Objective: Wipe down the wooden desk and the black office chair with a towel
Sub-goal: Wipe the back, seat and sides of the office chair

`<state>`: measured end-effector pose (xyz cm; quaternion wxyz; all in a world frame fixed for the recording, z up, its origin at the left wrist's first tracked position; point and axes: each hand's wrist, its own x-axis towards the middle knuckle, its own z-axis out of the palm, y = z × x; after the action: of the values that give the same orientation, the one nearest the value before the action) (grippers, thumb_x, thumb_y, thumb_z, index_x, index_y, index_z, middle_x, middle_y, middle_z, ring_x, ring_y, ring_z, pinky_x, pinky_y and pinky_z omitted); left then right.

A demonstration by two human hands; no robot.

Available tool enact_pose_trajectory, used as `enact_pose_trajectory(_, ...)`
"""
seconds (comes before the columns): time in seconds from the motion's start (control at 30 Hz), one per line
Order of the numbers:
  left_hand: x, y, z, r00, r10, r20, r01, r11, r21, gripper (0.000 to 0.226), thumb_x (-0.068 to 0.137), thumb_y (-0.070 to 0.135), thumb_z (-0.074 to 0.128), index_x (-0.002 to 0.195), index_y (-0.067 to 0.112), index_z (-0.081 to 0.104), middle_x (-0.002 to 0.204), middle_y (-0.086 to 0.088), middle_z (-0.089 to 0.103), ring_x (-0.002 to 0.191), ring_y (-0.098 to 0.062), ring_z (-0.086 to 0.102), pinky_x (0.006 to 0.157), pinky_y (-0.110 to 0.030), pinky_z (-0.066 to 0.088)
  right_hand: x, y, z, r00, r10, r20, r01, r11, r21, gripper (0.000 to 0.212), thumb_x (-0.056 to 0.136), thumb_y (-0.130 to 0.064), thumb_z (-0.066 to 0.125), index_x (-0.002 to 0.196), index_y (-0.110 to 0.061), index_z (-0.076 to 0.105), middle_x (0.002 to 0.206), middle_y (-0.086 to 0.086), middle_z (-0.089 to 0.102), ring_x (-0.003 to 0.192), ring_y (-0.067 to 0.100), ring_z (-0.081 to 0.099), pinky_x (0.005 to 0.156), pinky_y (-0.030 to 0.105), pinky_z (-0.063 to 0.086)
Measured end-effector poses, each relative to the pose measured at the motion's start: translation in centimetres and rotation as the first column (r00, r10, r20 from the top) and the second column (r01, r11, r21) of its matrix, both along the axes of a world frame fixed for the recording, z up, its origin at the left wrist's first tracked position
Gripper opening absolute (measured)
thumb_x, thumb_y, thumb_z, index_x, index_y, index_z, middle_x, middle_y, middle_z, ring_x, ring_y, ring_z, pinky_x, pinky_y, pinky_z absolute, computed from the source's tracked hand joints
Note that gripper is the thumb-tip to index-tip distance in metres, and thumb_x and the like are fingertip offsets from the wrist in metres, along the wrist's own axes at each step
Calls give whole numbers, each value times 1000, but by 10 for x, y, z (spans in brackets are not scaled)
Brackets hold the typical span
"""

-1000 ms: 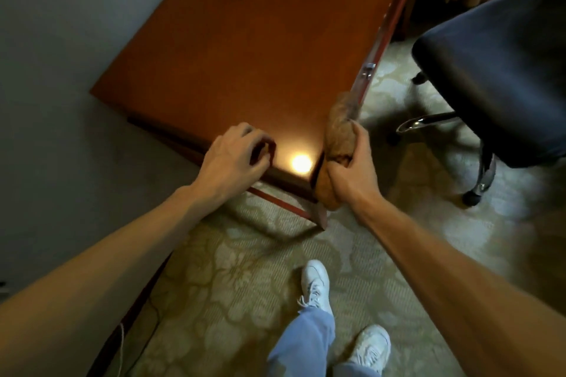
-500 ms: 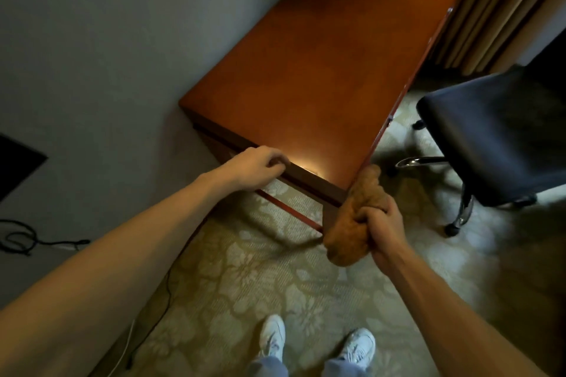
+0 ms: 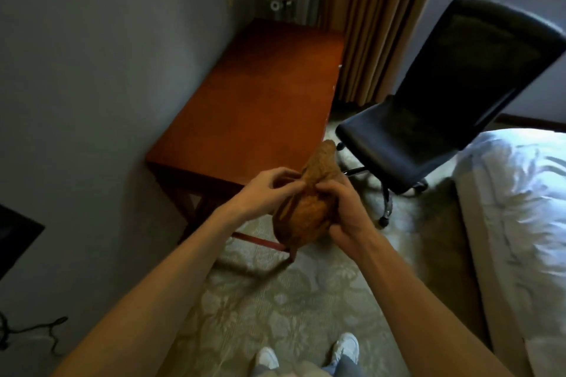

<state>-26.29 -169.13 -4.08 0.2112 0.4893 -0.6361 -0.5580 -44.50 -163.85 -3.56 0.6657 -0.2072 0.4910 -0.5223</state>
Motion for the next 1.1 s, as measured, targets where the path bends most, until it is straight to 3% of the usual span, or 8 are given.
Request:
enact_pose_trajectory(0.13,-44,18,14,999,-12,-53,6,993,-116,30,90,65,61,114,48,63,111,18,71,101,3,68,88,-30,58,-19,24,25,963,-116,245,139,987,-79,44,88,-30,68,126,-10,69,119,20,72,107,33,73,84,45,61)
enact_pose_trajectory(0.27,-83,27,35,972,-31,-231,21,999,-45,32,93,62,60,118,43,63,109,15,74,98,-1,72,77,-18,57,-47,25,41,948,-194,254,228,967,-110,44,101,-39,55,130,-9,68,120,18,73,109,31,72,83,41,61)
enact_pose_trajectory(0.37,-113,28,42,951,-50,-305,55,998,8,58,88,66,66,137,39,49,123,15,65,104,4,68,78,-15,57,-70,21,47,975,-198,98,211,967,-144,36,107,-36,48,136,-23,65,124,10,73,111,23,72,81,36,61)
enact_pose_trajectory(0.47,-147,25,39,961,-42,-273,30,998,-50,75,84,64,71,148,38,42,131,17,60,117,1,63,95,-24,56,-99,16,43,978,-180,-107,162,974,-161,40,107,-20,44,140,-39,57,127,1,71,112,19,71,86,34,59)
enact_pose_trajectory(0.57,-179,14,31,942,65,-330,-58,998,30,59,91,54,68,144,31,51,129,6,67,119,-12,66,102,-36,56,-132,8,41,953,-131,-274,95,985,-143,56,99,-1,45,143,-35,54,129,4,66,115,24,66,87,38,59)
enact_pose_trajectory(0.67,-217,-4,27,908,202,-367,-128,968,217,35,98,52,57,126,33,63,115,4,76,103,-12,74,84,-30,61,-176,-3,44,916,-47,-399,4,994,-108,61,94,8,51,144,-28,52,129,5,65,113,22,67,83,33,62)
enact_pose_trajectory(0.8,-274,-31,27,886,288,-363,-198,943,266,34,107,45,45,124,24,66,96,6,80,90,-10,77,68,-22,59,-244,-22,54,841,47,-538,-120,988,-102,68,90,0,68,150,-23,45,132,3,63,115,17,67,93,37,61)
enact_pose_trajectory(1.1,-392,-68,33,852,355,-384,-208,904,374,59,104,63,35,123,21,71,110,-8,79,104,-24,75,97,-45,57,-364,-64,59,684,73,-725,-219,970,-109,71,90,-23,78,151,-23,42,137,0,59,121,18,61,102,43,56)
